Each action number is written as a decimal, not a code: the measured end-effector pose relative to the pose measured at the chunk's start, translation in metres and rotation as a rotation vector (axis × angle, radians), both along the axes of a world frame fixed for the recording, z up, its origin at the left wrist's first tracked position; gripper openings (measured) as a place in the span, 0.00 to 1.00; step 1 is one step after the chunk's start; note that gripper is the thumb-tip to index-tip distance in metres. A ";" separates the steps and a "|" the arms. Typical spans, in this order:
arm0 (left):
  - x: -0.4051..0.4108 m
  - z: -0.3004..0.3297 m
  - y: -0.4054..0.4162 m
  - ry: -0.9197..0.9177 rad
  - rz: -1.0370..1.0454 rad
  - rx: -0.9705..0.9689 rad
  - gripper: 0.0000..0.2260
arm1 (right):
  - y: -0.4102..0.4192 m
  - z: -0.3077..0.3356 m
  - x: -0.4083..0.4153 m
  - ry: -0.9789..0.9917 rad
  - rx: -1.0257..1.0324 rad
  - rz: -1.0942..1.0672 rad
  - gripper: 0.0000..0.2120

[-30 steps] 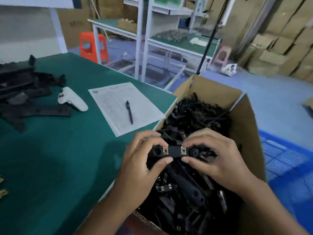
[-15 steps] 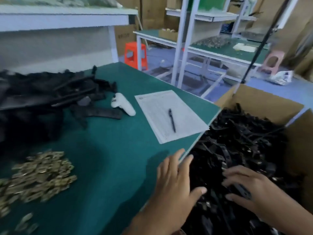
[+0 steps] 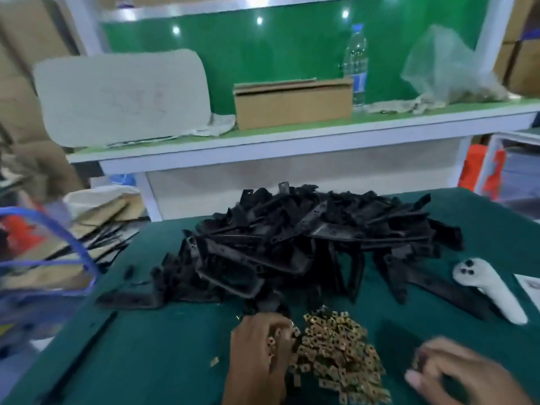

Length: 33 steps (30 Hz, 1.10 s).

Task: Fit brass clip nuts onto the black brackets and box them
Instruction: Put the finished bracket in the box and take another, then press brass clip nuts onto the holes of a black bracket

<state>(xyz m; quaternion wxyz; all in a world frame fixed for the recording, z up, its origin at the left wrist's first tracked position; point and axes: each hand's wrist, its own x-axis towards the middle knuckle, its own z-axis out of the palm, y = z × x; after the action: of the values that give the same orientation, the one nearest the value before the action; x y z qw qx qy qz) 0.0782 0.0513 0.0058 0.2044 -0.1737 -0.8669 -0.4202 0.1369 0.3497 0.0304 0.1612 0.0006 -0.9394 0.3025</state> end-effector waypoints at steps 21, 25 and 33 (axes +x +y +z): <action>-0.037 -0.013 -0.021 -0.178 0.474 0.545 0.09 | -0.189 -0.001 -0.168 -0.071 -0.303 0.141 0.04; -0.038 -0.018 -0.023 -0.292 0.417 0.668 0.09 | -0.195 -0.004 -0.169 -0.119 -0.272 0.105 0.14; -0.047 -0.017 -0.035 -0.331 0.350 1.200 0.17 | -0.177 0.005 -0.148 -0.067 -0.792 0.041 0.09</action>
<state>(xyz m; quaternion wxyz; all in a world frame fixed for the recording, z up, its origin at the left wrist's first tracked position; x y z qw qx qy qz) 0.0311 0.0166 -0.0109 0.1954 0.1819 -0.5166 -0.8135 -0.0114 0.1722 0.0357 0.1122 -0.0527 -0.7546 0.6443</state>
